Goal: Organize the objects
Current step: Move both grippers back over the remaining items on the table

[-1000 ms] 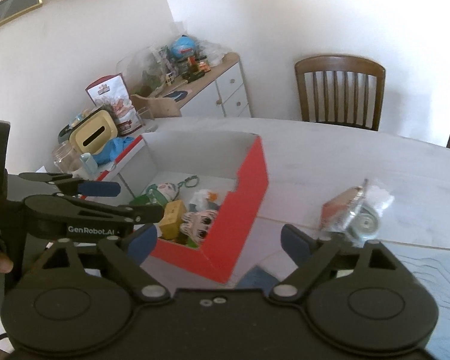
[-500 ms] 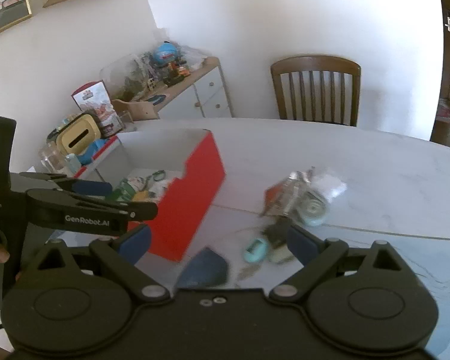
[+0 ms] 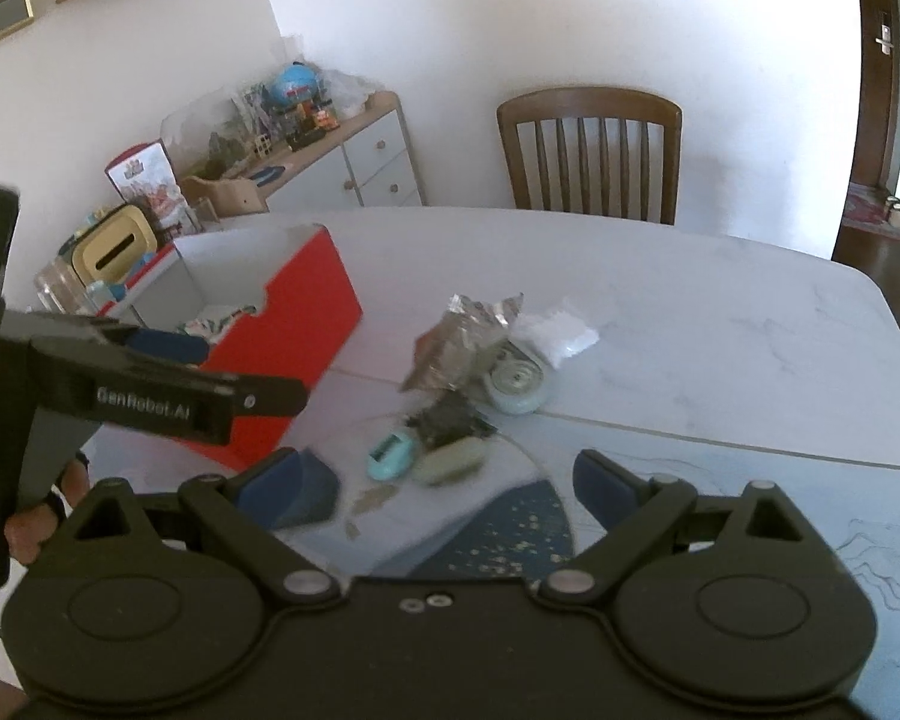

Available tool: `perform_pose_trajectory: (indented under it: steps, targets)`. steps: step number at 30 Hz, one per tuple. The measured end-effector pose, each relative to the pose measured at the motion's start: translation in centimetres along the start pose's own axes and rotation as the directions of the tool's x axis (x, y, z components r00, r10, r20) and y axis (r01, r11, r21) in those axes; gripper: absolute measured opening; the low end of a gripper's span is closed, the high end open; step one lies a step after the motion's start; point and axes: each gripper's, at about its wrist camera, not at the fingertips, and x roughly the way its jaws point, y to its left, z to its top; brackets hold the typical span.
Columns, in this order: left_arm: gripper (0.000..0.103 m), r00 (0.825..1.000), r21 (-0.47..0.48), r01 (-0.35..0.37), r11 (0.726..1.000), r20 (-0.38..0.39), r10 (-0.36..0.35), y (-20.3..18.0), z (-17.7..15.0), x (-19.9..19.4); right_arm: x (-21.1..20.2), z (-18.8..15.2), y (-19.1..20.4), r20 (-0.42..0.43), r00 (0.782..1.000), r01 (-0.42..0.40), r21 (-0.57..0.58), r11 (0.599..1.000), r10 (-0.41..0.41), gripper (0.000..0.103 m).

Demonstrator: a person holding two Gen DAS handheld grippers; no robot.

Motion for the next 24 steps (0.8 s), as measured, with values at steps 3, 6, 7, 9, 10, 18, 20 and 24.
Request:
perform_pose_trajectory:
  steps: [3, 6, 7, 9, 10, 18, 20, 24]
  targets:
    - [0.103, 1.000, -0.008, 0.006, 1.000, -0.005, -0.006, -0.5, 1.1, 1.1, 0.9, -0.3, -0.5, -0.017, 1.000, -0.008, -0.010, 1.000, 0.008, 0.096]
    - [0.103, 1.000, 0.003, -0.008, 1.000, -0.001, 0.008, -1.0, 2.2, 2.2, 1.9, -0.5, -0.8, -0.028, 1.000, -0.014, -0.025, 1.000, 0.013, 0.096]
    - [0.103, 1.000, 0.005, -0.012, 1.000, -0.004, 0.012, -1.1, 2.6, 2.6, 2.3, -0.5, -0.8, -0.032, 0.999, -0.016, -0.029, 0.999, 0.015, 0.096]
    - [0.103, 1.000, 0.010, -0.014, 1.000, -0.005, 0.014, -1.4, 3.2, 3.3, 3.2, -0.4, -1.0, -0.041, 0.999, -0.022, -0.033, 0.999, 0.021, 0.096]
    - [0.103, 1.000, 0.014, -0.013, 1.000, -0.006, 0.013, -1.4, 3.4, 3.8, 3.7, -0.4, -1.0, -0.045, 0.999, -0.026, -0.037, 0.999, 0.024, 0.096]
    - [0.103, 0.999, 0.038, -0.022, 0.999, -0.027, 0.023, -2.1, 4.6, 7.3, 8.2, -0.6, -0.9, -0.092, 0.995, -0.042, -0.091, 0.995, 0.034, 0.094]
    - [0.103, 0.999, 0.051, -0.025, 0.998, -0.032, 0.027, -2.3, 4.8, 8.2, 9.2, -0.5, -0.8, -0.103, 0.994, -0.053, -0.096, 0.994, 0.043, 0.092]
    - [0.103, 0.999, 0.052, -0.028, 0.998, -0.040, 0.030, -2.4, 5.0, 10.0, 10.8, -0.4, -0.7, -0.113, 0.992, -0.063, -0.106, 0.992, 0.051, 0.089]
